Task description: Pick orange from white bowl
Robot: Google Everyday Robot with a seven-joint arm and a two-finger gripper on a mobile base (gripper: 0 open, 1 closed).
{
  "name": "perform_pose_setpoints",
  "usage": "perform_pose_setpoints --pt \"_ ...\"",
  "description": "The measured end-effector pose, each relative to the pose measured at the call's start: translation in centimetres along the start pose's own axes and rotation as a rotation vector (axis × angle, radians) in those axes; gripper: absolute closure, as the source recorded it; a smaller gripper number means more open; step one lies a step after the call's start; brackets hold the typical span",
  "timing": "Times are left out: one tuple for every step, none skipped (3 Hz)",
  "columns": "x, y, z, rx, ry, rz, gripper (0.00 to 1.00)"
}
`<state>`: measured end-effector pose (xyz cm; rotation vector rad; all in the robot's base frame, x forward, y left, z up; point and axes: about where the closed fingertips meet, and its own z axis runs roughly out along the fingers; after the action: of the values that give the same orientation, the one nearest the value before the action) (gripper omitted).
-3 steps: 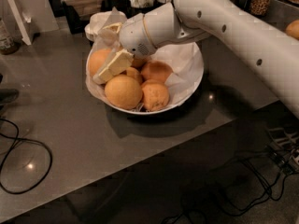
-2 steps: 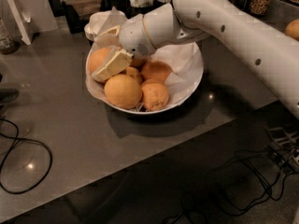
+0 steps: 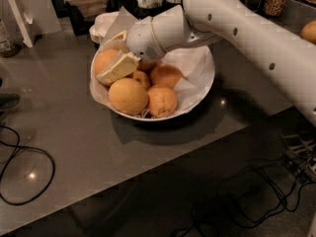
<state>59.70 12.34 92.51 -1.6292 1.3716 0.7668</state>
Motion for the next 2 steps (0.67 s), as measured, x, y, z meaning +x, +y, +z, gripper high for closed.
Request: perform_pose_setpoints --pt "-0.18 -0.05 -0.09 0.000 0.000 0.000 0.63" --pt "0.37 -0.33 0.07 -0.004 0.028 0.006 0.41"
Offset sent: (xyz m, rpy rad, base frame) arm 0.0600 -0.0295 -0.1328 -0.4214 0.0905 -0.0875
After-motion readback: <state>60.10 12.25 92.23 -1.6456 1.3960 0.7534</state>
